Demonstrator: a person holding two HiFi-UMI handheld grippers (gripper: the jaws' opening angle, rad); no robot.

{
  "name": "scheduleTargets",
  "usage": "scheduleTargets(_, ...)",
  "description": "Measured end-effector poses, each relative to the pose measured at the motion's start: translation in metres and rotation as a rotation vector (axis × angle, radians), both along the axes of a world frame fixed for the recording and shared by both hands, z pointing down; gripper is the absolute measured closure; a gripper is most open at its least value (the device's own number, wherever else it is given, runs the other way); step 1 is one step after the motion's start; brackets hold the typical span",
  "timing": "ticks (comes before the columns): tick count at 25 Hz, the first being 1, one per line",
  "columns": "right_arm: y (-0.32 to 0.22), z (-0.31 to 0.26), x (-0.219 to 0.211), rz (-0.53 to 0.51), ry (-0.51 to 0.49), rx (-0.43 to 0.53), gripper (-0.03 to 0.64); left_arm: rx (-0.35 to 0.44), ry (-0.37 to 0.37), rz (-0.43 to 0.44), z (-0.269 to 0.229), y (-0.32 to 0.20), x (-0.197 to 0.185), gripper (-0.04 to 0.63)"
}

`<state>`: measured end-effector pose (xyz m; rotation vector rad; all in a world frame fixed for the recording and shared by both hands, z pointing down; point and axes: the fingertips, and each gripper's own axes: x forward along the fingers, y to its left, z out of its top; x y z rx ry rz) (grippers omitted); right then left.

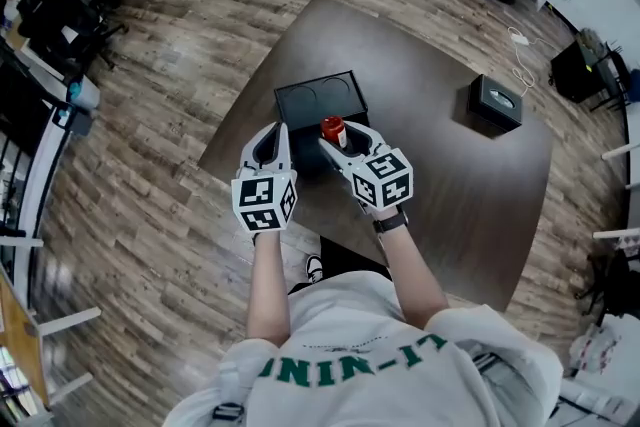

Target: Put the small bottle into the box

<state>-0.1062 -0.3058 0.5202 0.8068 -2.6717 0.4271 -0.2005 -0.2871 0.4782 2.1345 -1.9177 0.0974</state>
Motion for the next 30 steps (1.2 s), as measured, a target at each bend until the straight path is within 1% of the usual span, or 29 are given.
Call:
scheduleTargets(4, -0.018, 0.035, -0.007, -0.073, 0.089, -0.018, 0.39, -0.036, 0.01, -0.008, 0.022, -0.017, -0.004, 0.583)
scheduleTargets(8, -0.032, 0.074, -0.014, -0.177, 0.211, -0.023, 0.39, -0.072, 0.022, -0.024, 0.046, -0.032, -0.011, 0.583)
scheduleTargets(13, -0.042, 0.126, -0.02, -0.325, 0.378, -0.019, 0.388, -0.114, 0.036, -0.035, 0.074, -0.043, -0.014, 0.583)
scheduleTargets(16, -0.043, 0.157, -0.022, -0.433, 0.494, -0.001, 0.388, -0.137, 0.041, -0.042, 0.088, -0.049, -0.016, 0.583)
scheduleTargets(19, -0.044, 0.184, -0.021, -0.531, 0.588, 0.018, 0.388, -0.153, 0.044, -0.047, 0.099, -0.053, -0.016, 0.583)
scheduleTargets(26, -0.04, 0.23, -0.022, -0.704, 0.737, 0.009, 0.385, -0.197, 0.061, -0.06, 0.124, -0.055, -0.021, 0.583)
scheduleTargets(30, -0.044, 0.246, -0.018, -0.771, 0.821, 0.043, 0.385, -0.223, 0.057, -0.077, 0.137, -0.053, -0.02, 0.583)
